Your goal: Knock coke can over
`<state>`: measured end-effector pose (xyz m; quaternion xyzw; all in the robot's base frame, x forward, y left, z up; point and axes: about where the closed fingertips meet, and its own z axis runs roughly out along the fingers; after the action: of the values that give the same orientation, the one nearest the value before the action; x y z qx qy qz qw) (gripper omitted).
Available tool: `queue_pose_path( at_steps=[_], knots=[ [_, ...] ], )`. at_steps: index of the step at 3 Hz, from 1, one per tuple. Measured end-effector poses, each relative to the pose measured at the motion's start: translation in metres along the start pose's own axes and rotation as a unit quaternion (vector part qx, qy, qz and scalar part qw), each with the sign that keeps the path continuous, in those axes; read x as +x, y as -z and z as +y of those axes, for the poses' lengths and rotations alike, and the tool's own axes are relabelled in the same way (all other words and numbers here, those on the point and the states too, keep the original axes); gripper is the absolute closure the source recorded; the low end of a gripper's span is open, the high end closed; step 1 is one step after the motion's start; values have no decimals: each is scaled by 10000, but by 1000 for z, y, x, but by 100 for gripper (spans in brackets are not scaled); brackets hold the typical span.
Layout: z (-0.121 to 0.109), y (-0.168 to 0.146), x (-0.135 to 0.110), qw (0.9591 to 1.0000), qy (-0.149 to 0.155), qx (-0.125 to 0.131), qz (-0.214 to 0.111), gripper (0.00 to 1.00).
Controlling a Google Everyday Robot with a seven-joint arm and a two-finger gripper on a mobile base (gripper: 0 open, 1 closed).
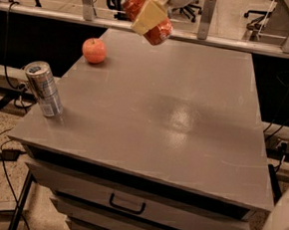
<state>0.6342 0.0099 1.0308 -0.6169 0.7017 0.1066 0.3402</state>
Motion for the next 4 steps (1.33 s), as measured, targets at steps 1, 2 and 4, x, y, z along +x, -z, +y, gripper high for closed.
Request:
queue_pose_path(
  at_steps=[1, 2, 4],
  knots=[
    [-4, -10, 12, 9985, -21, -15, 549, 100],
    [-15, -25, 53, 9856, -222, 18, 1679, 100],
    [-25, -54, 112, 9617, -455, -54, 2702, 100]
  ],
)
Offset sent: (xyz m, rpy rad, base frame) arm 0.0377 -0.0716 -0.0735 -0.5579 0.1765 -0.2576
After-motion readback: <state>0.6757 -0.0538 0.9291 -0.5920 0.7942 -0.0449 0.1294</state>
